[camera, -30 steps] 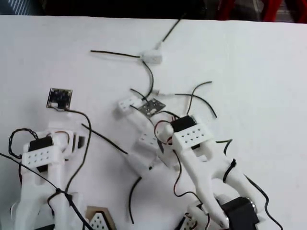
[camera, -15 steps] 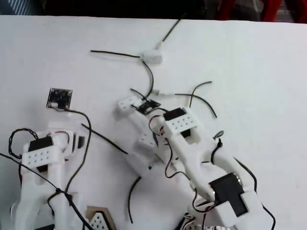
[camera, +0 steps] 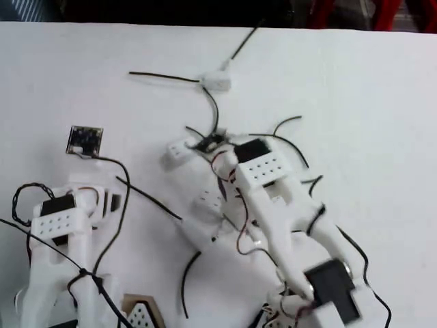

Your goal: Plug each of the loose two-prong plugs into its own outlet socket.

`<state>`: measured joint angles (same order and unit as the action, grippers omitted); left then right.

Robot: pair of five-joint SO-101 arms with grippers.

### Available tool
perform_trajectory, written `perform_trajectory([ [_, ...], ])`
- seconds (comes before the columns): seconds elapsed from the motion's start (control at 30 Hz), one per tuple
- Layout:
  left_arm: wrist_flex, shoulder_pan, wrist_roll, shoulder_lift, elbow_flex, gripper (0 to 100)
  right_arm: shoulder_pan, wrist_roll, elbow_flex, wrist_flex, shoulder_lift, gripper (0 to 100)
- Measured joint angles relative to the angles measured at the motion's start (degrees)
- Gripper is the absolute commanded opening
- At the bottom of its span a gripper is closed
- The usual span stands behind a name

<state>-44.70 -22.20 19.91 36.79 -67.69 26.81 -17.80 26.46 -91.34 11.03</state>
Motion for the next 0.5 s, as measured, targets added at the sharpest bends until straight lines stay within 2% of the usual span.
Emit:
perform_trajectory([
  [0.1, 0.0, 0.0, 0.0, 0.0, 0.0, 25, 0.0, 0.0, -4.4, -4.6, 7.0, 1.7],
  [0.27, 0.0, 0.0, 0.0, 0.0, 0.0, 25, 0.0, 0.4, -6.4, -6.2, 17.7, 1.7],
  [0.5, 0.0, 0.0, 0.0, 0.0, 0.0, 25, 0.0, 8.8, -6.4, -0.4, 24.9, 1.7],
])
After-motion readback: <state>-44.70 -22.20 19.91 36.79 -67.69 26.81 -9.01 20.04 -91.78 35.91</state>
